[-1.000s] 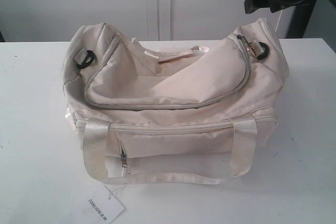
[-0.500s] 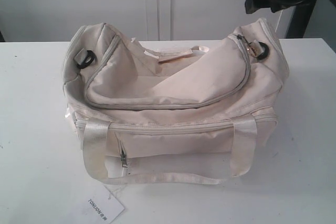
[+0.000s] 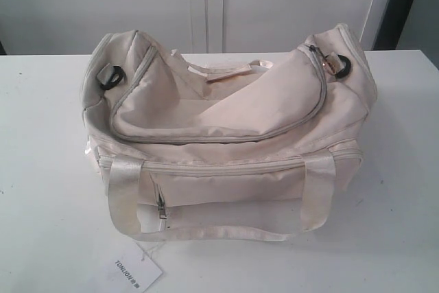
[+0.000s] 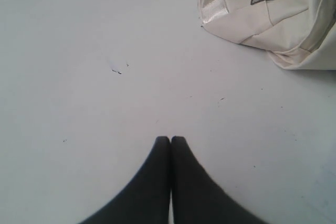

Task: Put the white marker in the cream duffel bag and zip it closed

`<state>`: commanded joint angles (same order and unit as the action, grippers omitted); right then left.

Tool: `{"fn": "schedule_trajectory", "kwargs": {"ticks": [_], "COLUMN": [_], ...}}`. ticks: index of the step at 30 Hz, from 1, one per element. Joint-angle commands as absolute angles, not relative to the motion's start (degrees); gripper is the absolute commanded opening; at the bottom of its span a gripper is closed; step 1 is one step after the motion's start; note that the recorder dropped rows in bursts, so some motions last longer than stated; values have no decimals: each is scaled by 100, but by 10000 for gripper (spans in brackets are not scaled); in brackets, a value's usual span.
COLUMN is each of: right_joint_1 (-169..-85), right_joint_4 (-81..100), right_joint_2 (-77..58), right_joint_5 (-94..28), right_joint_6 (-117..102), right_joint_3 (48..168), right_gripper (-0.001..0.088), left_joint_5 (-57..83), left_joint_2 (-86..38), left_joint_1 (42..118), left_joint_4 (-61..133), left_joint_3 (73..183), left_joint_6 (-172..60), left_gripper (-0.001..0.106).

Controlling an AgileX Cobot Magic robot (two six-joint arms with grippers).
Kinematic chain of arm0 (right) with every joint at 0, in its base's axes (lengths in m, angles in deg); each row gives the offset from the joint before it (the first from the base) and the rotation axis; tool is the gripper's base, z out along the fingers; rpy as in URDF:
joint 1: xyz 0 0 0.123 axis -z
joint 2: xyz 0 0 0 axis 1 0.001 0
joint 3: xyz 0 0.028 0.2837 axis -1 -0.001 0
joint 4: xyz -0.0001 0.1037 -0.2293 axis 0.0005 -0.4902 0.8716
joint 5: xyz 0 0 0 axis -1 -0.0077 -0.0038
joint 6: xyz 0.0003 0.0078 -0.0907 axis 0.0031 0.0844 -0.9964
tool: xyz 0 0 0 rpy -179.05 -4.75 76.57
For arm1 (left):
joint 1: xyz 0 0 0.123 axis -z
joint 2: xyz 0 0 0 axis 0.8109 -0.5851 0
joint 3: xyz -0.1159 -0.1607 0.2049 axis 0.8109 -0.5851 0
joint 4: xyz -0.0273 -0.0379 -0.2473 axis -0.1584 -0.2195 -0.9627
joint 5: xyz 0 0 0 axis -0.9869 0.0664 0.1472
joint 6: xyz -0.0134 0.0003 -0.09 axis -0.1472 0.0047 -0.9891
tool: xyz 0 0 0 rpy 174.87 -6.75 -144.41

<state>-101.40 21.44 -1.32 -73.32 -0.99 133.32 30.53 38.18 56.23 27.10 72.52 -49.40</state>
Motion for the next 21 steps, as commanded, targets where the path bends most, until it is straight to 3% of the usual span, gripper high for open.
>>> {"fn": "schedule_trajectory", "kwargs": {"ticks": [7,21], "right_joint_1": [-8936,-8815], "right_joint_4": [2166,1906], "right_joint_2": [-1377,-3947], "right_joint_5": [-6955,-5348], "right_joint_6": [-187,-187], "right_joint_3": [12641,9024], "right_gripper": [0,0], "left_joint_5": [3053,3053], "left_joint_2": [3818,3818], "left_joint_1": [5623,5623], "left_joint_4": [2710,2710], "left_joint_3": [7252,7252], "left_joint_6": [-4940,-4940], "left_gripper": [0,0]}}
